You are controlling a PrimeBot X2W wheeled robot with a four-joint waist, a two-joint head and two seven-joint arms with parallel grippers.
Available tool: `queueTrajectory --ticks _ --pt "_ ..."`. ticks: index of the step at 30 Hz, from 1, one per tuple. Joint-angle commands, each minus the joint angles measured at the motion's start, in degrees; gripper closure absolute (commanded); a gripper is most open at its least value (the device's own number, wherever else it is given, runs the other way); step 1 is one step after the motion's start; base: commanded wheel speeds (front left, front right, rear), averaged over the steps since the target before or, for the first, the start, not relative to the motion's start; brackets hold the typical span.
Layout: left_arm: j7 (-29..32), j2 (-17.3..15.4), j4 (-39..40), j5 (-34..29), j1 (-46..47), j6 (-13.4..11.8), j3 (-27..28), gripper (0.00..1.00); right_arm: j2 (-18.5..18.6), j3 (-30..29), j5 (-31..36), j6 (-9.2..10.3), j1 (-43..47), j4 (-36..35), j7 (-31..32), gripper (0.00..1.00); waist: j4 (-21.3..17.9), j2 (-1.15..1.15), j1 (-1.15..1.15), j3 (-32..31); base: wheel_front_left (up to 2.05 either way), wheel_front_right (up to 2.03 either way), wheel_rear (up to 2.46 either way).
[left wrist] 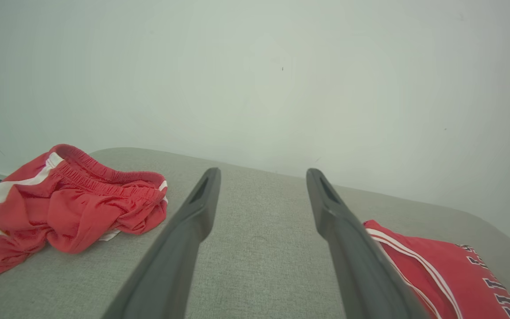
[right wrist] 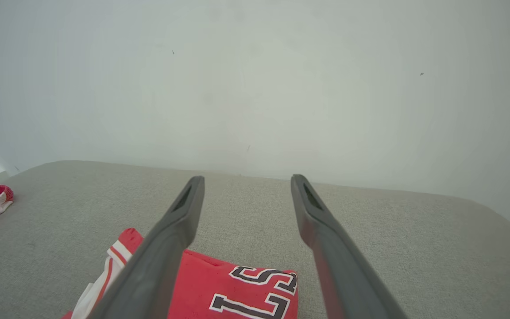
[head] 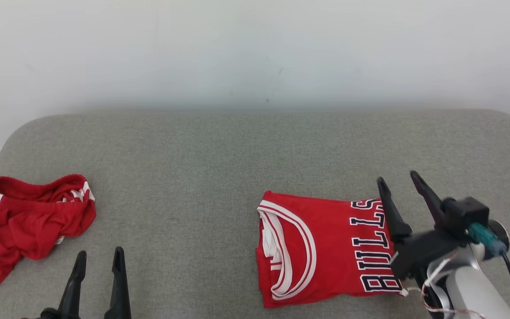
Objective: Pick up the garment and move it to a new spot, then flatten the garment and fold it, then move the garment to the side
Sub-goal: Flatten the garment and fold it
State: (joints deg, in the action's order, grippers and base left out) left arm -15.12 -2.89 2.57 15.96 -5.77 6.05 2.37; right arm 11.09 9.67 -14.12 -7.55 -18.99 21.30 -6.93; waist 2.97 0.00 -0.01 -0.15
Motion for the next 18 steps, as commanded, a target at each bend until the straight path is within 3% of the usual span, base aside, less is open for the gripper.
queueTrajectory --ticks 1,10,18 --pt "0.0 0.0 -0.5 -1.1 0.1 -0.4 0.2 0.0 0.3 -0.4 0.8 0.14 1.7 -0.4 -1.0 0.0 -0.4 0.0 0.01 -0.7 0.0 0.0 0.0" --pt "0.0 0.0 -6.4 -3.6 2.9 -0.6 -0.3 0.0 0.9 -3.6 3.6 0.14 10.2 -1.7 -5.7 0.0 -2.1 0.0 0.01 -2.6 0.0 0.0 0.0" --pt "0.0 0.0 -10.8 -5.0 4.5 0.1 -0.6 0.0 1.6 -5.2 1.9 0.14 13.6 -0.8 -6.8 0.0 -3.4 0.0 0.01 -3.3 0.0 0.0 0.0"
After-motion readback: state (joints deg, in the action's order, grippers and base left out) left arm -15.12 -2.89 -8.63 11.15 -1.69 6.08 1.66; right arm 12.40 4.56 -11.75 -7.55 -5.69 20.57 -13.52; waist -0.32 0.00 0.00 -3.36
